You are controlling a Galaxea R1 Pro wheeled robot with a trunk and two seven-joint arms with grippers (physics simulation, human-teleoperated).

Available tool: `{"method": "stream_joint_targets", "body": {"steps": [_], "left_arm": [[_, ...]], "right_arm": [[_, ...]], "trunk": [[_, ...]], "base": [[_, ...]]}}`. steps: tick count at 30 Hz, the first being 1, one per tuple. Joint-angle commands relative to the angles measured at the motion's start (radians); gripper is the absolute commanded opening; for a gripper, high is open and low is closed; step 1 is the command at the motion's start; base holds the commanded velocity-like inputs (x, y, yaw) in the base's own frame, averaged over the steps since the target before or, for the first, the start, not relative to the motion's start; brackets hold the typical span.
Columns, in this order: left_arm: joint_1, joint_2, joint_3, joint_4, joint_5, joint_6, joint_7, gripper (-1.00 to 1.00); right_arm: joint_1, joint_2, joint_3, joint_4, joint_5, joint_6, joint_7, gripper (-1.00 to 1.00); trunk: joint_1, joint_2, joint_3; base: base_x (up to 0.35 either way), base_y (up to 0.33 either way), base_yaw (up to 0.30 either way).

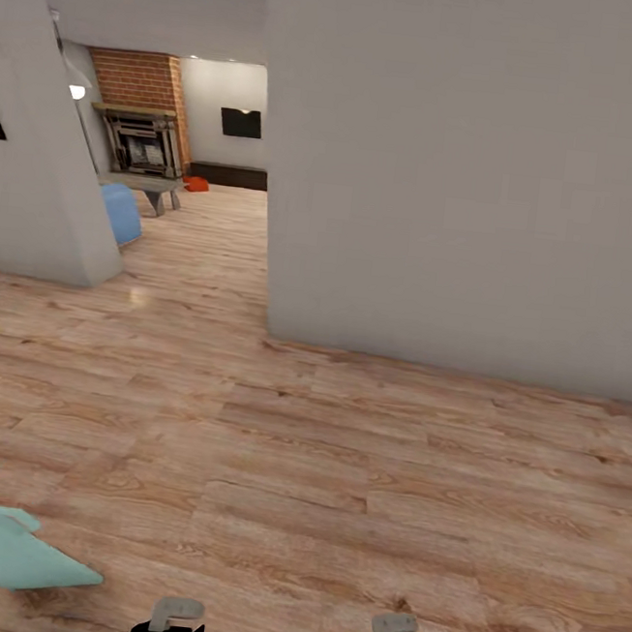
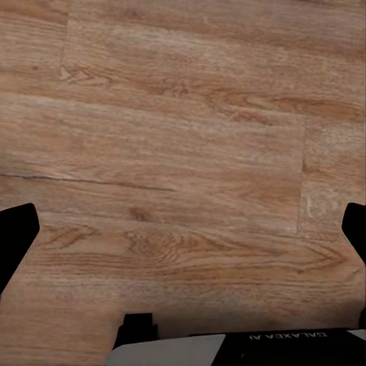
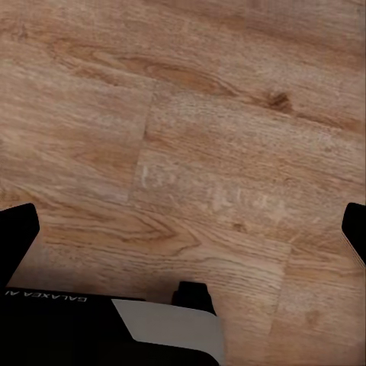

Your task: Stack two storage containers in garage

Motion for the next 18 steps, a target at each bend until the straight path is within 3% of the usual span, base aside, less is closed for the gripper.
{"method": "stream_joint_targets", "body": {"steps": [1,6,18], "left_arm": [[-0.001,0.0,-0.007,0.002,0.01,-0.004,-0.002,1.0],[-0.001,0.0,-0.007,0.002,0.01,-0.004,-0.002,1.0],[-0.001,0.0,-0.007,0.002,0.01,-0.004,-0.002,1.0]], "right_arm": [[-0.001,0.0,0.006,0.0,0.005,0.003,-0.006,1.0],[-0.001,0.001,0.006,0.001,0.005,0.003,-0.006,1.0],[-0.001,0.001,0.006,0.0,0.005,0.003,-0.006,1.0]], "trunk": [[0.001,-0.001,-0.001],[0.001,-0.001,-0.003],[0.001,-0.001,-0.011]], "base": [[0.302,-0.001,0.016],[0.303,0.0,0.097],[0.303,0.0,0.206]]}}
